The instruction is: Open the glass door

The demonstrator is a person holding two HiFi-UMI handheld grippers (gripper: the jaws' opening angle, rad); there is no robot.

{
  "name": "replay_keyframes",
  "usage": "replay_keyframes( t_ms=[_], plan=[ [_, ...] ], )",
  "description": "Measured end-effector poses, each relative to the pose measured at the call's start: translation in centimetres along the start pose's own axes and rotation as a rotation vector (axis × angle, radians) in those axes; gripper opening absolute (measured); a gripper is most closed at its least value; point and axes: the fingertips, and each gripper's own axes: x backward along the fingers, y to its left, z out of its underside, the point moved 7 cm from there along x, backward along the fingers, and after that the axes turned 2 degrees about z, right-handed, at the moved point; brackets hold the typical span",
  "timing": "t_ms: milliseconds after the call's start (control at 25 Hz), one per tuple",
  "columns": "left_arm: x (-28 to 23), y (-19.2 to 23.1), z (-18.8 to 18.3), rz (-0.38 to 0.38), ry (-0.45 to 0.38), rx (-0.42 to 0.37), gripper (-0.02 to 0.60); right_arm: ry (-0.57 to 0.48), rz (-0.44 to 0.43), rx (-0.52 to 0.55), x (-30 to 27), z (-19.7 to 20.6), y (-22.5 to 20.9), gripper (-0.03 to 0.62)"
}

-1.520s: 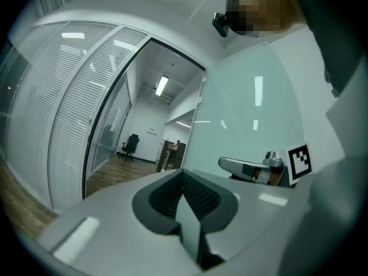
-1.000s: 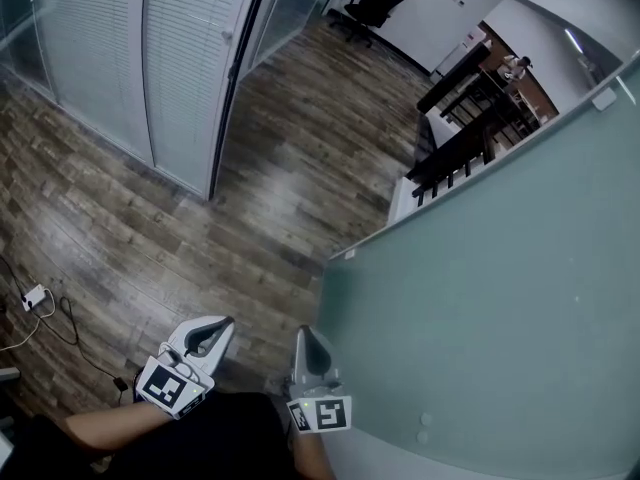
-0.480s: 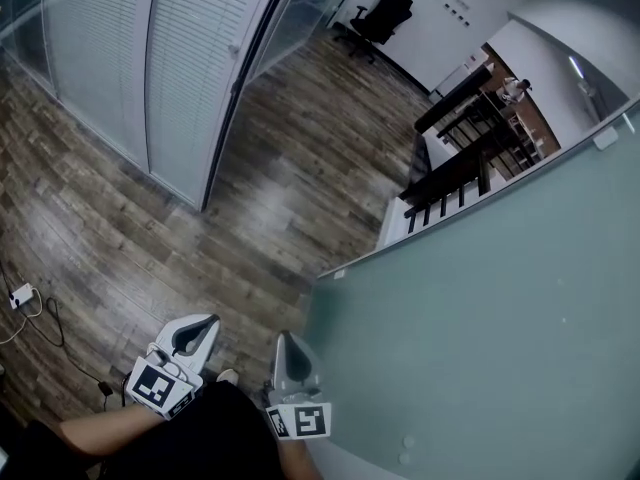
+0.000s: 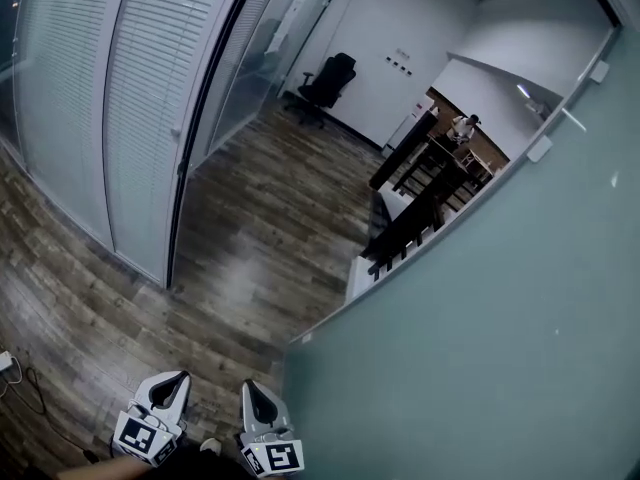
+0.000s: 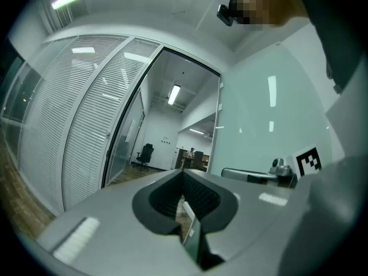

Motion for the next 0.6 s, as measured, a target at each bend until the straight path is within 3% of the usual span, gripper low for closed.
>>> replay_keyframes(
  t_ms=[280,600],
  plan=[
    [-1.0,-1.5,0.5,0.033,0.032,0.011,-0.002,-0.019,0.027,-0.004,0.9,-0.4,-1.5,0.000],
    [-2.4,-4.5,0.3,0.109,-0.008,-0.064,-0.002,-0.100,0.050,-0.004,2.6,-0.7,-3.4,0.000]
  ],
)
